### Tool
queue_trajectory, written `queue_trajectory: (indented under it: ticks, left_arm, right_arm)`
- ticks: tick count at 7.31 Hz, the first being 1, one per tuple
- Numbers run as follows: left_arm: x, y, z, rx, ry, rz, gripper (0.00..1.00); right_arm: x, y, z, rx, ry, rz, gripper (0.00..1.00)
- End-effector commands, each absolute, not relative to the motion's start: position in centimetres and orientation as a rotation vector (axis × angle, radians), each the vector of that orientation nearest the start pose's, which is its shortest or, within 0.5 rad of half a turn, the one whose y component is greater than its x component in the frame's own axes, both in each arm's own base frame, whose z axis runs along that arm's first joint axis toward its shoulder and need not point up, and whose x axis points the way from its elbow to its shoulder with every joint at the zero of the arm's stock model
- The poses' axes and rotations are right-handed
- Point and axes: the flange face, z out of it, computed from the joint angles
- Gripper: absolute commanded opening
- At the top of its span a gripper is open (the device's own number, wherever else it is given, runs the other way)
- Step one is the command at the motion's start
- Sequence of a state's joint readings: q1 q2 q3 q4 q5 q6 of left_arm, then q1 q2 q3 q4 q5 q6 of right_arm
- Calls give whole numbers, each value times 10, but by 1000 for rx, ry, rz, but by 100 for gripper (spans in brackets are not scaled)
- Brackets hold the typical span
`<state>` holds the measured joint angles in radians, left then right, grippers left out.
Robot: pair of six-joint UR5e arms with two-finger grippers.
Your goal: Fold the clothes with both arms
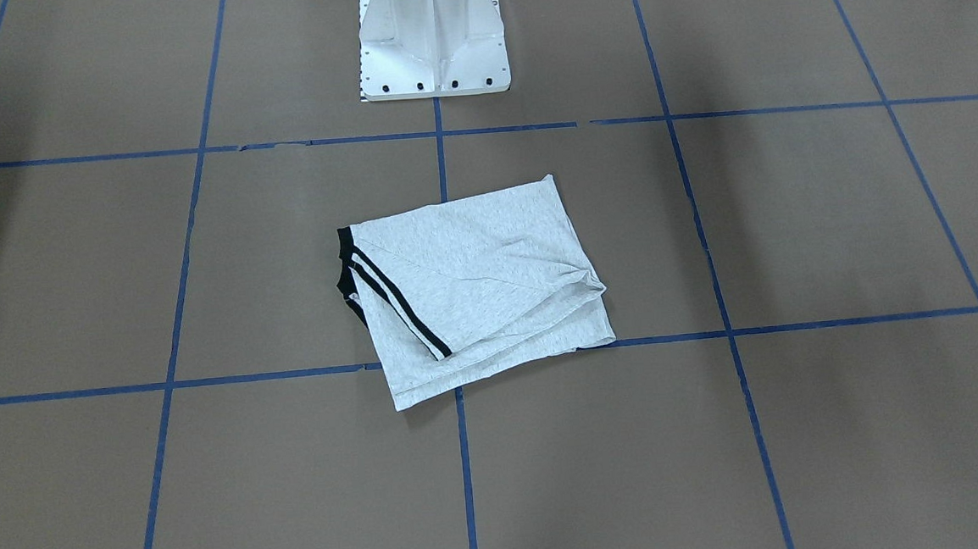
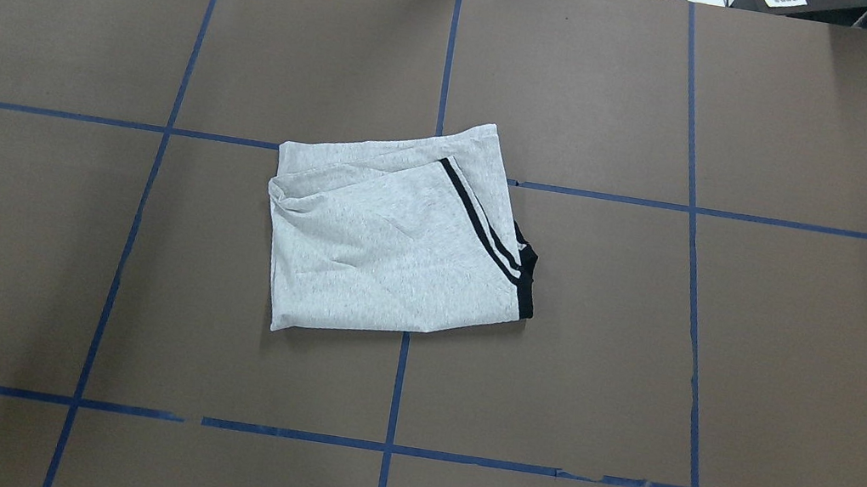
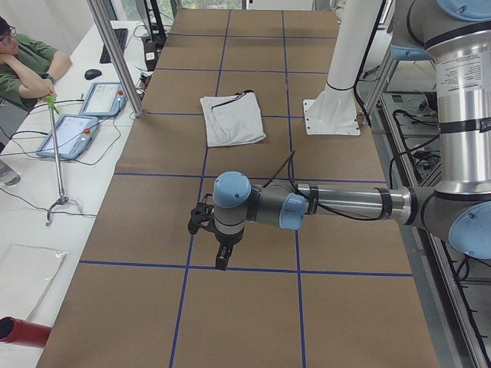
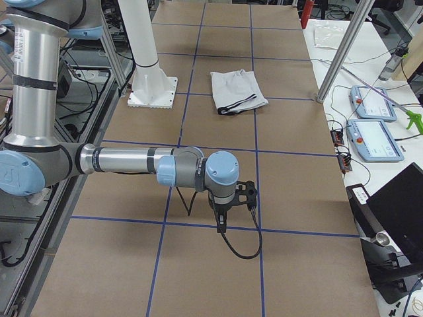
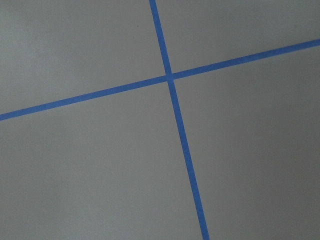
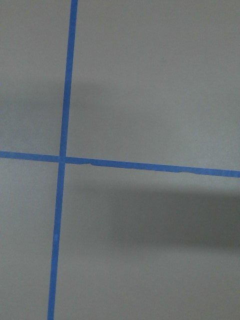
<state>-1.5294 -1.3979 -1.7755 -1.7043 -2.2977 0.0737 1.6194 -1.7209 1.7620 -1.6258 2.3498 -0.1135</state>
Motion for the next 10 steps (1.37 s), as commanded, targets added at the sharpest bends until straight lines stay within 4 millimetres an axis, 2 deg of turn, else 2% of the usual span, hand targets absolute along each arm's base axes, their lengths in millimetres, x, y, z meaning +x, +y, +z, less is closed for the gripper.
queue_trajectory:
  ticks: [1,4,6,10]
  left_arm:
    - [-49,-433,626,142,729,92,100]
    - [-49,-433,628,118,732,40,100]
    - [-49,-432,629,116,732,40,100]
    - [-49,-432,629,116,732,40,100]
  right_arm:
    - [84,-424,638,52,-781,-50,100]
    - [83,-424,638,40,-780,-24,100]
    - [84,-425,637,9,-779,56,100]
    - [84,-426,635,13,-779,54,100]
